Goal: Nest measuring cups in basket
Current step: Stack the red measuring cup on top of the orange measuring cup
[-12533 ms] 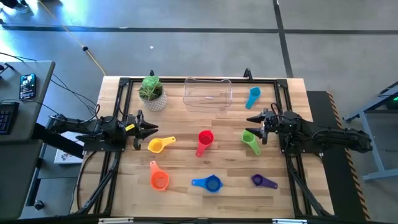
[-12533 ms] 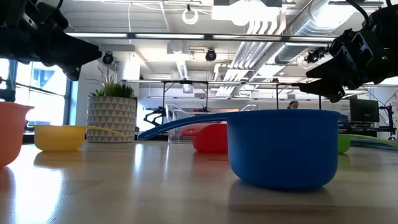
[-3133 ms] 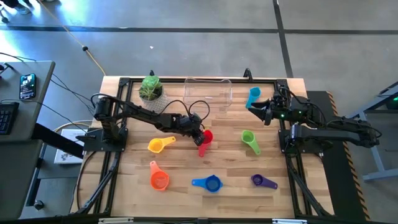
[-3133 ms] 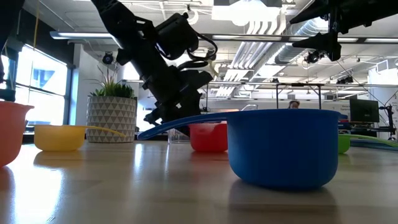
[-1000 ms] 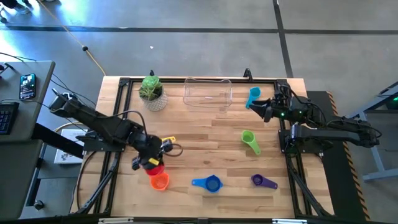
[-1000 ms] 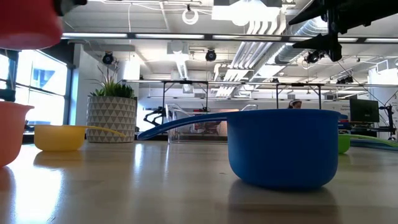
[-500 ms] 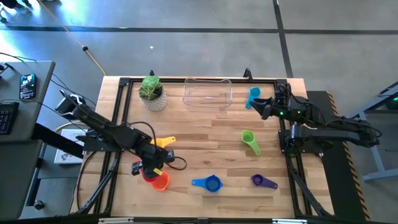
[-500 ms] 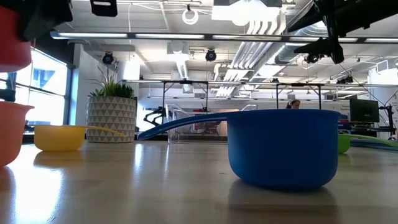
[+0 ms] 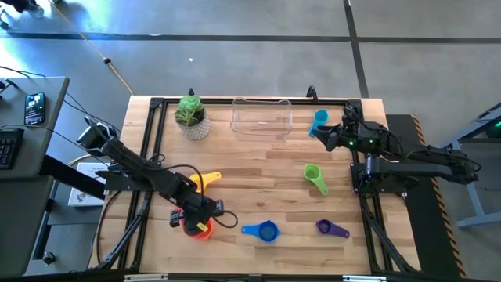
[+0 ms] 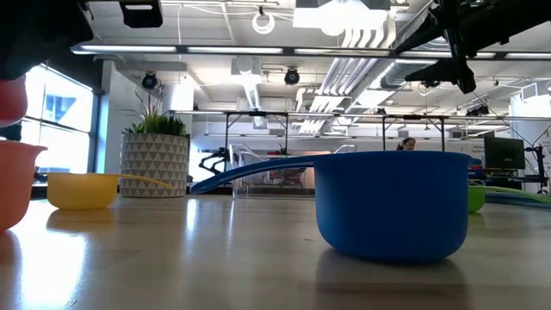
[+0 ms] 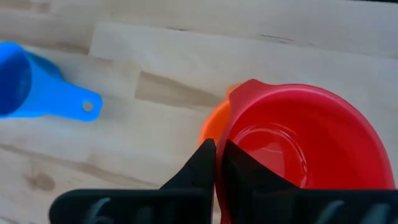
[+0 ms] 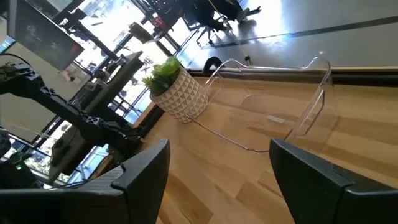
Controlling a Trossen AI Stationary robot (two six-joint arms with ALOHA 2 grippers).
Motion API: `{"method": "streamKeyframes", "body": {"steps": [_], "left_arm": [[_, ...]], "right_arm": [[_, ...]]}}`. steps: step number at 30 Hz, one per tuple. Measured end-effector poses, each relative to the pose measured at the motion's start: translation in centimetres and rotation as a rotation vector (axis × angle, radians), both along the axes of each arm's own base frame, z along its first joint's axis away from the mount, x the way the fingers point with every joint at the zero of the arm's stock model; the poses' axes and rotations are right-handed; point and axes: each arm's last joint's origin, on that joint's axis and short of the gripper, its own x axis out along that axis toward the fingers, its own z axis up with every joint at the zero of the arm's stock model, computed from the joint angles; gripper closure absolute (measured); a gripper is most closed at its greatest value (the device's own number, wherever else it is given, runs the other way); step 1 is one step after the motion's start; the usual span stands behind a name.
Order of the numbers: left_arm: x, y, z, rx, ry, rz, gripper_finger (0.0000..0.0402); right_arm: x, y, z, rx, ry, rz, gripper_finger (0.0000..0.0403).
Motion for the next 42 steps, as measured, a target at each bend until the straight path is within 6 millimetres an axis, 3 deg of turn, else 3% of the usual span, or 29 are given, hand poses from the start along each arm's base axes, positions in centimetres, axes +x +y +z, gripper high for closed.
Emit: {"method": "streamKeyframes", "body": {"steps": [7,25,36,42], "left_arm": [[0.08,-0.43,-0.65,0.043,-0.024,-0.11,0.0394],[-0.14,-0.82,-0.67,0.057,-0.04,-0.157,0.0394],[-0.04,-0.67,-0.71,0.165,-0.107,-0.19,0.0394],[-0.28,-0.92,-0.75,0.178,-0.104,-0.193,0.0368]], "right_arm": [[0.06,-0.01,-0.04,0.002,0.004,0.0,0.0137],[0.14,-0.03,-0.1,0.003,0.008,0.0,0.0137],[0.14,-0.03,-0.1,0.023,-0.002,-0.006,0.0137],[0.14,-0.03,-0.1,0.023,-0.002,-0.006,0.0137]]}}
